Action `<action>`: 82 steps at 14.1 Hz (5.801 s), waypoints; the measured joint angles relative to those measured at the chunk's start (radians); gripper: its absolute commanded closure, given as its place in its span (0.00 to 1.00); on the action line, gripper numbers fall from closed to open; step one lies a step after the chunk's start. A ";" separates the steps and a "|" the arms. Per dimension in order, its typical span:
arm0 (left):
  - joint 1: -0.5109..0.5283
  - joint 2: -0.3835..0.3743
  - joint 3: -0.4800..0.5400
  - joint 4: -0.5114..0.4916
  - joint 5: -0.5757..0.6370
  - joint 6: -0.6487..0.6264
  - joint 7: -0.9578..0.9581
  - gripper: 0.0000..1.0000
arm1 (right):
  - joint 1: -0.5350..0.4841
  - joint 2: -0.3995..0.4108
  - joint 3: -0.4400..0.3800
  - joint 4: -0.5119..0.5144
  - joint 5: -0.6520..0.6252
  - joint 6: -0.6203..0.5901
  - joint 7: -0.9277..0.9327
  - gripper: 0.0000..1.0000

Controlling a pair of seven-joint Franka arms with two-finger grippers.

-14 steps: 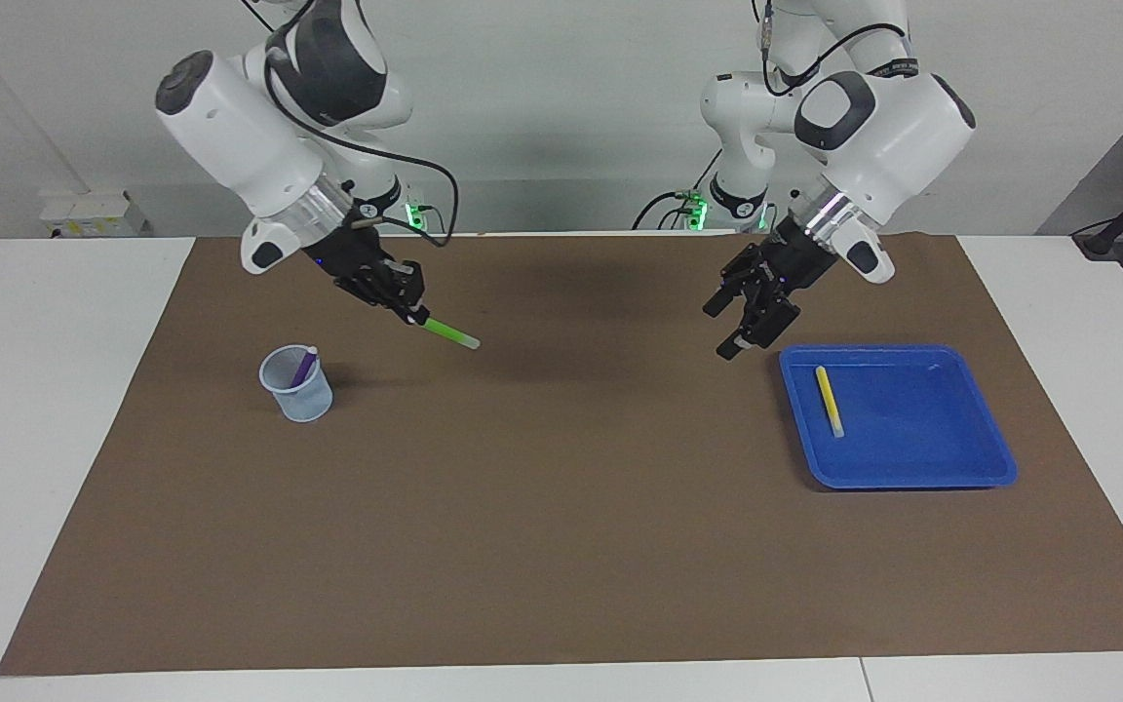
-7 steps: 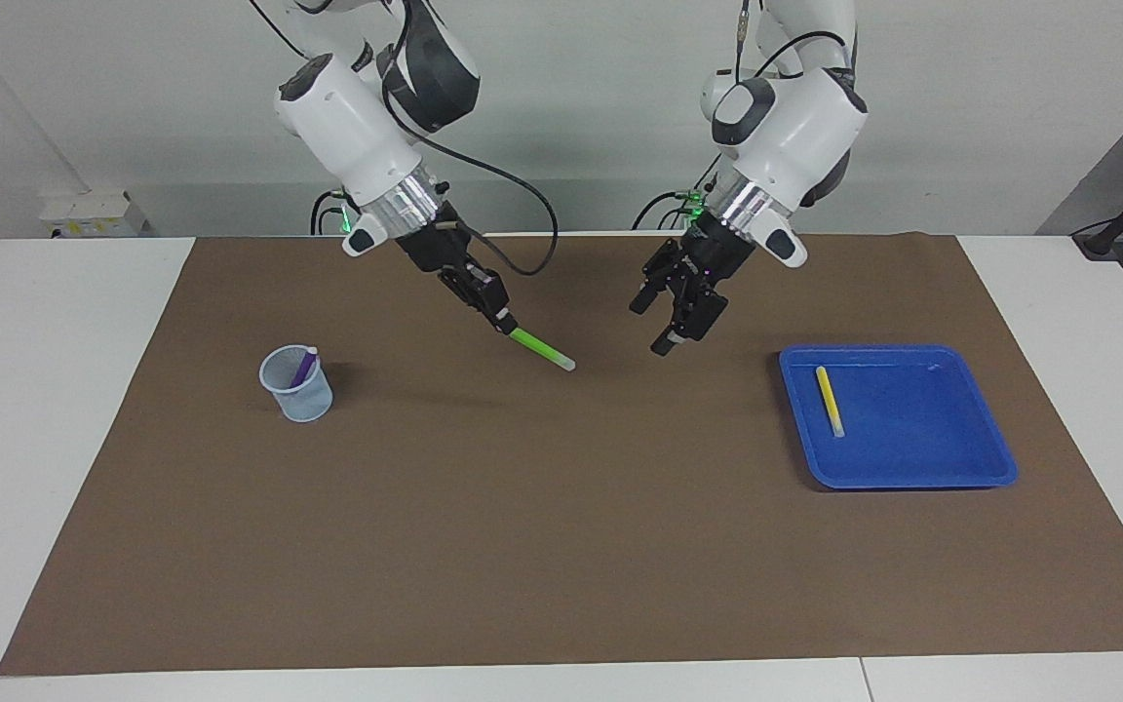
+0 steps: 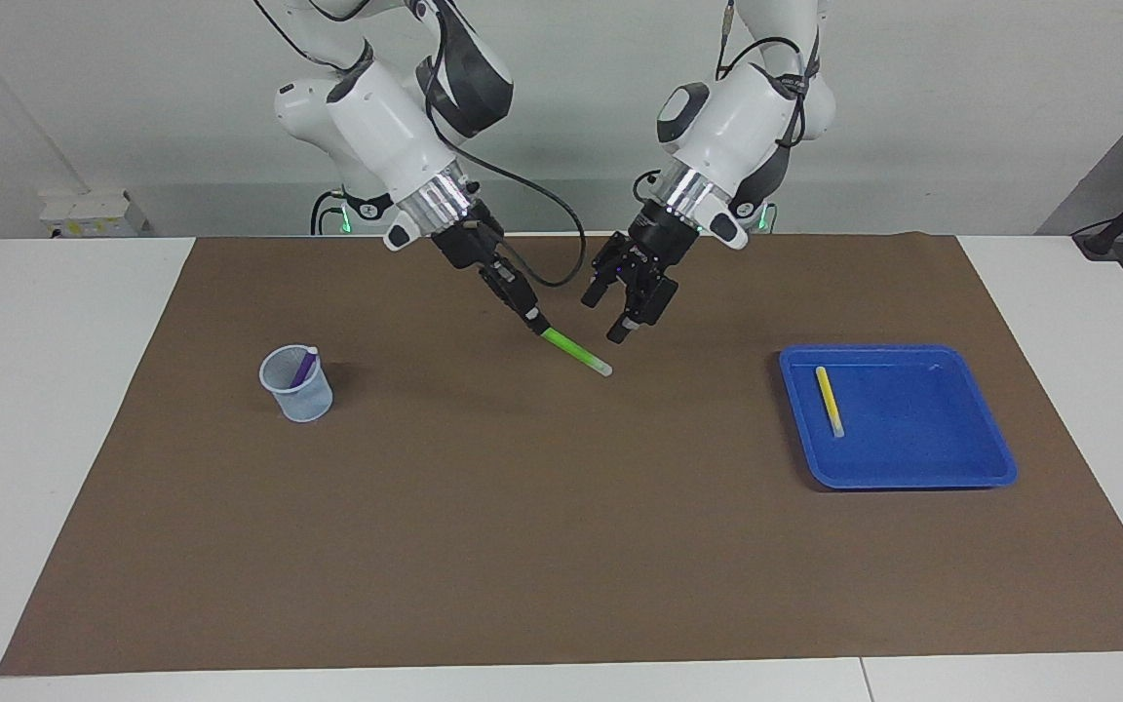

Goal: Right arm passes pens to left for tray arrangement
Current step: 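Bring the green pen to center while the left gripper reaches toward it, then grasp the green pen with the left gripper while the right gripper releases it, then carry the green pen to the tray while the right gripper returns to the cup, then lay the green pen in the tray while the right gripper grasps the purple pen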

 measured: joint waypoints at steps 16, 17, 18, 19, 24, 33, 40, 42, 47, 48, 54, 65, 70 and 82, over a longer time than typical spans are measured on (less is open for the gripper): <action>-0.096 0.122 0.002 -0.011 -0.001 0.231 -0.044 0.95 | 0.000 0.000 -0.002 0.000 0.000 0.000 0.000 1.00; -0.096 0.122 0.002 -0.011 -0.001 0.231 -0.044 1.00 | 0.000 0.000 -0.002 0.000 0.000 0.001 0.000 1.00; -0.096 0.122 0.004 -0.009 -0.001 0.235 -0.044 1.00 | -0.001 -0.001 -0.002 -0.002 0.000 0.000 0.000 1.00; -0.096 0.122 0.008 -0.006 -0.001 0.235 -0.042 1.00 | -0.001 -0.001 -0.002 -0.005 0.000 0.000 0.000 1.00; -0.097 0.123 0.009 -0.005 0.001 0.233 -0.028 1.00 | -0.003 -0.002 -0.003 -0.008 0.000 0.002 0.000 1.00; -0.098 0.124 0.006 -0.005 0.000 0.232 -0.021 1.00 | -0.015 -0.005 -0.007 -0.005 0.004 -0.071 -0.110 0.00; 0.033 0.111 0.023 0.006 0.000 -0.161 0.512 1.00 | -0.216 -0.049 -0.019 -0.006 -0.325 -0.496 -0.600 0.00; 0.113 0.093 0.029 0.021 0.006 -0.333 0.694 1.00 | -0.264 -0.051 -0.020 -0.009 -0.392 -0.542 -0.788 0.06; 0.297 0.068 0.033 0.090 0.196 -0.703 1.012 1.00 | -0.336 -0.054 -0.021 -0.046 -0.580 -0.566 -1.116 0.16; 0.327 0.068 0.033 0.106 0.241 -0.764 1.089 1.00 | -0.341 -0.055 -0.021 -0.053 -0.616 -0.566 -1.150 0.19; 0.531 0.068 0.037 0.137 0.485 -0.921 1.602 1.00 | -0.429 -0.047 -0.019 -0.139 -0.701 -0.532 -1.243 0.41; 0.738 0.131 0.038 0.105 0.651 -0.770 2.035 1.00 | -0.501 -0.009 -0.007 -0.155 -0.557 -0.515 -0.871 0.41; 0.748 0.222 0.038 0.090 0.653 -0.647 2.051 1.00 | -0.520 0.008 -0.013 -0.155 -0.549 -0.513 -0.856 0.61; 0.767 0.299 0.035 0.027 0.686 -0.463 2.058 0.53 | -0.529 0.004 -0.015 -0.134 -0.553 -0.565 -0.945 1.00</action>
